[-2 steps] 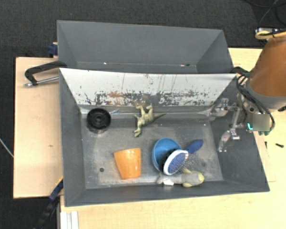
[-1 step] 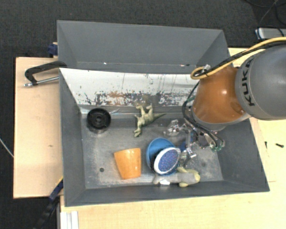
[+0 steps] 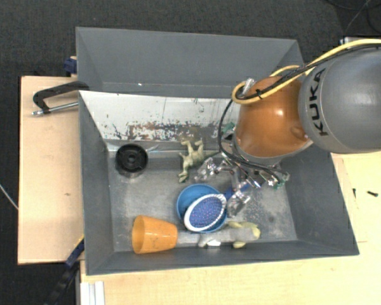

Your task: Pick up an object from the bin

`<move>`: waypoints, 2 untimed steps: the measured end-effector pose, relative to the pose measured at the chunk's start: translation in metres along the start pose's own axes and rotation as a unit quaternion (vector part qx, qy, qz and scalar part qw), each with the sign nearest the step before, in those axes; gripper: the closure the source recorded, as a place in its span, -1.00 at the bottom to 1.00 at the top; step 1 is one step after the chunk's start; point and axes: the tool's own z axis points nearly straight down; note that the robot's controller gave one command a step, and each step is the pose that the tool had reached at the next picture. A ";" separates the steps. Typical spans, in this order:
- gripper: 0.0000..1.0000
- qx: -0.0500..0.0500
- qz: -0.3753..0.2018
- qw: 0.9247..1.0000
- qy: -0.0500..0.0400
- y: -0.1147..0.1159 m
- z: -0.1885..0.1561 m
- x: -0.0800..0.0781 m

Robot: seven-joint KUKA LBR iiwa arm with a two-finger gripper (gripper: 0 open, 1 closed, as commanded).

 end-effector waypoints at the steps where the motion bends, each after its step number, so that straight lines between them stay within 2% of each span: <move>1: -1.00 -0.001 -0.129 0.992 0.000 0.050 -0.031 -0.025; 2: -1.00 0.002 -0.347 0.938 -0.002 0.056 0.005 -0.017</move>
Offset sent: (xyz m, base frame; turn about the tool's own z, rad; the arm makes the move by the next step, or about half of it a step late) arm -0.0115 0.0519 0.0290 -0.2585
